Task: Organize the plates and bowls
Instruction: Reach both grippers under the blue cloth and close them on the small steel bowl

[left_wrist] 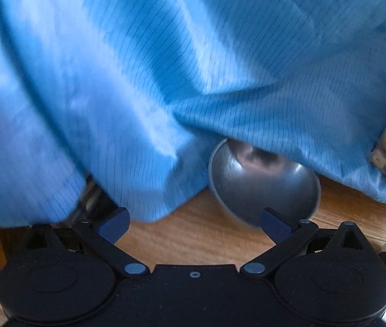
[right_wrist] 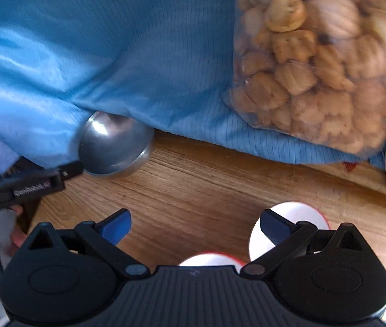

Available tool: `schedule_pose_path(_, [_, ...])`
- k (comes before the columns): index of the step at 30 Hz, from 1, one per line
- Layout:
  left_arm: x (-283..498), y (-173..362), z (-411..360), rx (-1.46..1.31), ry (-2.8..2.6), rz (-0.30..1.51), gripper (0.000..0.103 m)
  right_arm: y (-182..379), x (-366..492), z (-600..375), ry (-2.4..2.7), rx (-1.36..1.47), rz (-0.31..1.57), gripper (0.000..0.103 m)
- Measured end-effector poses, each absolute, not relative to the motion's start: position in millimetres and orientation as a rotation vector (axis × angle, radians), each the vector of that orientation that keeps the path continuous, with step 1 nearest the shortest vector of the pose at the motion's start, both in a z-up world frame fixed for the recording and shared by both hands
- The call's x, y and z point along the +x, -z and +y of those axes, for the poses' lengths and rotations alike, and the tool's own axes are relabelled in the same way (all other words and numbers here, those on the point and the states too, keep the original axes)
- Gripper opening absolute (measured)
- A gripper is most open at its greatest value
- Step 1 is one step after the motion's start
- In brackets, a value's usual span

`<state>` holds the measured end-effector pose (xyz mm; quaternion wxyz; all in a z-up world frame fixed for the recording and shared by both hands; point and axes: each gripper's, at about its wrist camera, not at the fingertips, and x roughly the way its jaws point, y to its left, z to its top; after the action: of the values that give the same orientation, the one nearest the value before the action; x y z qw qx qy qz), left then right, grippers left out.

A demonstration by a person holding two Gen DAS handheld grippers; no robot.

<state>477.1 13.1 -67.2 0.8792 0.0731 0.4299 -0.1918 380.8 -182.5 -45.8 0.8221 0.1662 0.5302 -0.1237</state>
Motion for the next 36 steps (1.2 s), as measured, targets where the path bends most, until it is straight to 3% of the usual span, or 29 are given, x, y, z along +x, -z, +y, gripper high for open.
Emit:
schedule_pose_path(14, [511,81,16,0.049,0.352,0.913,0.102,67,456,-174,0.277,0.397,1.087,0.102])
schedule_pose_path(19, [510,82,20,-0.039,0.340,0.934,0.102,69,456,-163,0.253,0.421,1.064,0.095])
schedule_pose_path(21, [508,85,21,-0.050,0.342,0.941,0.099,72,456,-161,0.255,0.441,1.053,0.085])
schedule_pose_path(24, [505,90,22,-0.052,0.346,0.948,0.086,79,456,-162,0.240,0.472,1.041,0.072])
schedule_pose_path(28, [504,95,28,-0.093,0.339,0.967,0.070,91,455,-157,0.195,0.482,1.029,0.062])
schedule_pose_path(30, [504,100,33,-0.134,0.365,0.970,0.061,99,460,-154,0.171,0.490,1.027,0.051])
schedule_pose_path(31, [504,103,34,-0.155,0.381,0.972,0.054,104,464,-154,0.163,0.499,1.030,0.048])
schedule_pose_path(33, [504,108,35,-0.196,0.418,0.990,0.041,113,468,-155,0.146,0.530,1.038,0.030])
schedule_pose_path(35, [502,109,31,-0.222,0.456,0.995,0.020,115,469,-156,0.134,0.557,1.044,0.029])
schedule_pose_path(36, [500,107,28,-0.209,0.459,0.999,0.019,114,468,-155,0.136,0.561,1.057,0.028])
